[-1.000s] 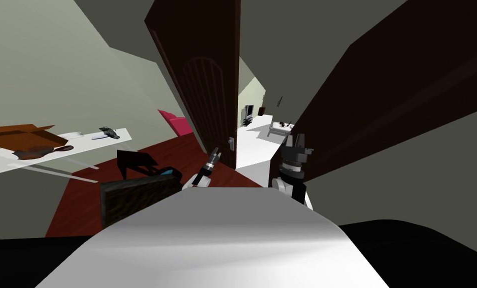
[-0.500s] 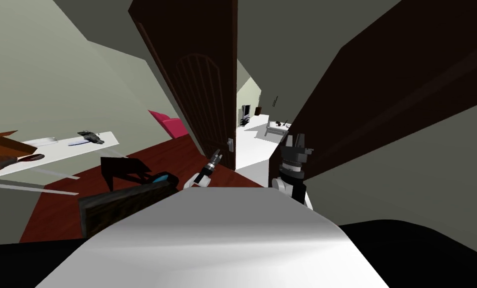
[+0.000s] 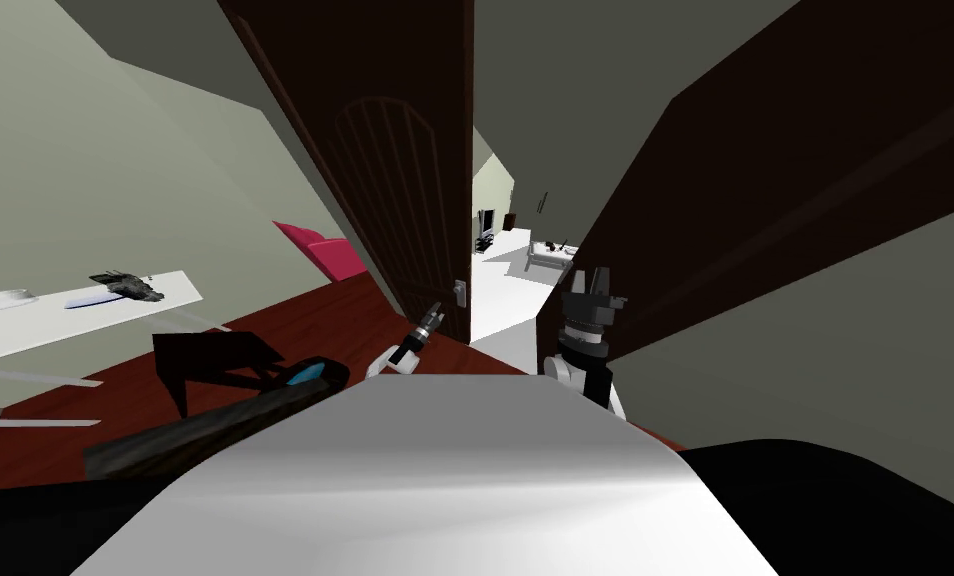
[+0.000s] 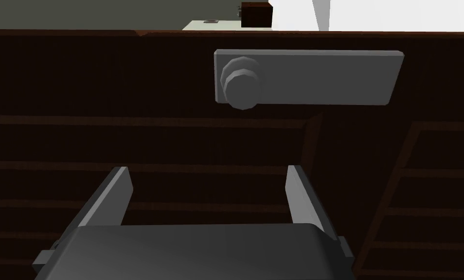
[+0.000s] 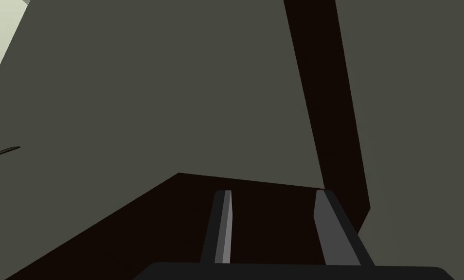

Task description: Push the door open

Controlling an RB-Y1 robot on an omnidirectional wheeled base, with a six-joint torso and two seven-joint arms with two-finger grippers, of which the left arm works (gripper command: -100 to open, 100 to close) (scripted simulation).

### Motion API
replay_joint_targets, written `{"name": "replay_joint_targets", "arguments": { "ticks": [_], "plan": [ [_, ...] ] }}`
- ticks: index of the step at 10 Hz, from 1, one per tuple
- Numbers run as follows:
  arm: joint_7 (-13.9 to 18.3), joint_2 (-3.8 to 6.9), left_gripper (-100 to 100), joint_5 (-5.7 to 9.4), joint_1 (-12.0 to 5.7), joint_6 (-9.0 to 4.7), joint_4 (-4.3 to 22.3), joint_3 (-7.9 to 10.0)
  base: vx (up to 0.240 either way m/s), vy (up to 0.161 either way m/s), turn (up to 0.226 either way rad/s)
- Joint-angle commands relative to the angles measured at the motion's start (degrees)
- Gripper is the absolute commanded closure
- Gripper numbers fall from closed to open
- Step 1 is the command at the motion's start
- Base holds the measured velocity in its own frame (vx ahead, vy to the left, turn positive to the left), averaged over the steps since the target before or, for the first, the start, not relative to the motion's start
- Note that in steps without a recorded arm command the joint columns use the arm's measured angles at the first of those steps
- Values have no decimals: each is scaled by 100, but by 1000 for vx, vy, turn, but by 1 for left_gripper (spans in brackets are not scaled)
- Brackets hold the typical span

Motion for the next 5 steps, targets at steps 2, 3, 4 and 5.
{"name": "replay_joint_targets", "arguments": {
  "ticks": [2, 3, 4, 5],
  "plan": [
    [108, 81, -100, 16, -141, 31, 272, -108, 87, 88, -73],
    [85, 69, -100, 13, -103, 33, 196, -83, 31, 31, -12],
    [75, 19, -100, 11, -157, 46, 279, -54, 149, -16, -48],
    [68, -1, -100, 10, -176, 50, 305, -42, 189, -32, -44]
  ]
}}
